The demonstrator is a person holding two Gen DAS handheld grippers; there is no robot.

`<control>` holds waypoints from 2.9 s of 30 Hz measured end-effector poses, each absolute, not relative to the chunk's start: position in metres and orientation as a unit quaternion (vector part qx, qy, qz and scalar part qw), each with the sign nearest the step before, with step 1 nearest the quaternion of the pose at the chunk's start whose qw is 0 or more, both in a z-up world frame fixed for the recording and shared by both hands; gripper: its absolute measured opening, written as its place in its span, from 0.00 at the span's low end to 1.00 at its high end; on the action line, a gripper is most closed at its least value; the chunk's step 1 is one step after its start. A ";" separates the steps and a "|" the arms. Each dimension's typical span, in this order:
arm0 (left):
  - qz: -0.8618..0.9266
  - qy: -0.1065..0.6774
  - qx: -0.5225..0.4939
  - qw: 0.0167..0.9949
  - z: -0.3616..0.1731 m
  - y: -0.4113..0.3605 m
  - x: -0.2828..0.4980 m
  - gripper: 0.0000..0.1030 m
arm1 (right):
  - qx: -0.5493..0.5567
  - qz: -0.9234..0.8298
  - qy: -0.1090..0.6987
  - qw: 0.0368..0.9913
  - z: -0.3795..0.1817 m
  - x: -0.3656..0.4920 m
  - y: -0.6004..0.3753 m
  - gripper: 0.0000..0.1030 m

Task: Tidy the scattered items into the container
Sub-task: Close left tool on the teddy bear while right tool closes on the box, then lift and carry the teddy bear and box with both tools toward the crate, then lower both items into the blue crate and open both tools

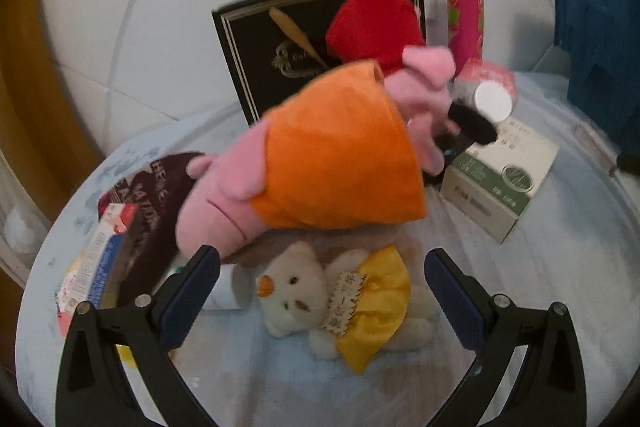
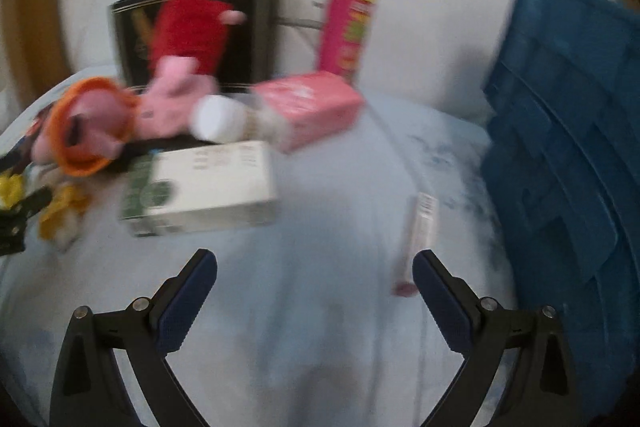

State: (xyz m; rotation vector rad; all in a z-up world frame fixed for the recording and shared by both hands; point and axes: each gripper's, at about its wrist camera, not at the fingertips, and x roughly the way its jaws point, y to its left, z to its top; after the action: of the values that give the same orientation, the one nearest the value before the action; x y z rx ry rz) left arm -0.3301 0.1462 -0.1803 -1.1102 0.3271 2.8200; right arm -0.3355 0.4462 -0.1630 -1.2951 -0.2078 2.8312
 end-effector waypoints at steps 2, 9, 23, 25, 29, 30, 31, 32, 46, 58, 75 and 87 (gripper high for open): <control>0.922 0.110 -0.368 0.044 -0.187 0.148 -0.332 1.00 | -0.423 0.904 -0.060 0.034 -0.170 -0.347 0.465 0.96; 0.918 0.118 -0.376 0.040 -0.200 0.152 -0.339 1.00 | -0.470 0.880 -0.008 0.074 -0.196 -0.392 0.517 0.60; 0.911 0.117 -0.391 0.065 -0.209 0.153 -0.347 0.80 | -0.484 0.871 -0.015 0.085 -0.213 -0.398 0.531 0.20; 0.914 0.109 -0.385 0.064 -0.204 0.147 -0.346 0.56 | -0.470 0.878 -0.021 0.083 -0.207 -0.387 0.530 0.20; 0.916 0.100 -0.382 0.069 -0.199 0.137 -0.343 0.46 | -0.450 0.889 -0.046 0.077 -0.193 -0.372 0.522 0.20; 0.917 0.101 -0.380 0.069 -0.198 0.136 -0.340 0.44 | -0.446 0.891 -0.048 0.074 -0.189 -0.368 0.519 0.19; 0.918 0.101 -0.377 0.070 -0.197 0.135 -0.337 0.41 | -0.442 0.893 -0.049 0.070 -0.186 -0.364 0.517 0.18; 0.920 0.102 -0.373 0.069 -0.196 0.134 -0.333 0.41 | -0.439 0.894 -0.052 0.066 -0.184 -0.361 0.514 0.18; 0.932 0.098 -0.335 0.096 -0.161 0.125 -0.266 0.36 | -0.396 0.916 -0.060 0.018 -0.148 -0.313 0.485 0.18; 0.945 0.108 -0.267 0.156 -0.086 0.153 -0.205 0.36 | -0.358 0.932 -0.058 -0.022 -0.092 -0.228 0.446 0.18; 0.918 0.138 -0.118 0.352 0.099 0.312 -0.127 0.36 | -0.249 0.966 -0.016 0.061 0.080 -0.054 0.483 0.18; 0.906 0.137 -0.085 0.391 0.177 0.511 -0.102 0.36 | -0.194 0.973 0.006 0.122 0.162 0.007 0.641 0.18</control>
State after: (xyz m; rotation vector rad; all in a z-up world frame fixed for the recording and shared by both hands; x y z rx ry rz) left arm -0.1018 0.5106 0.1774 -0.2162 0.3483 2.3016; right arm 0.0068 0.6411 0.1624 -0.5661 0.0185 2.8404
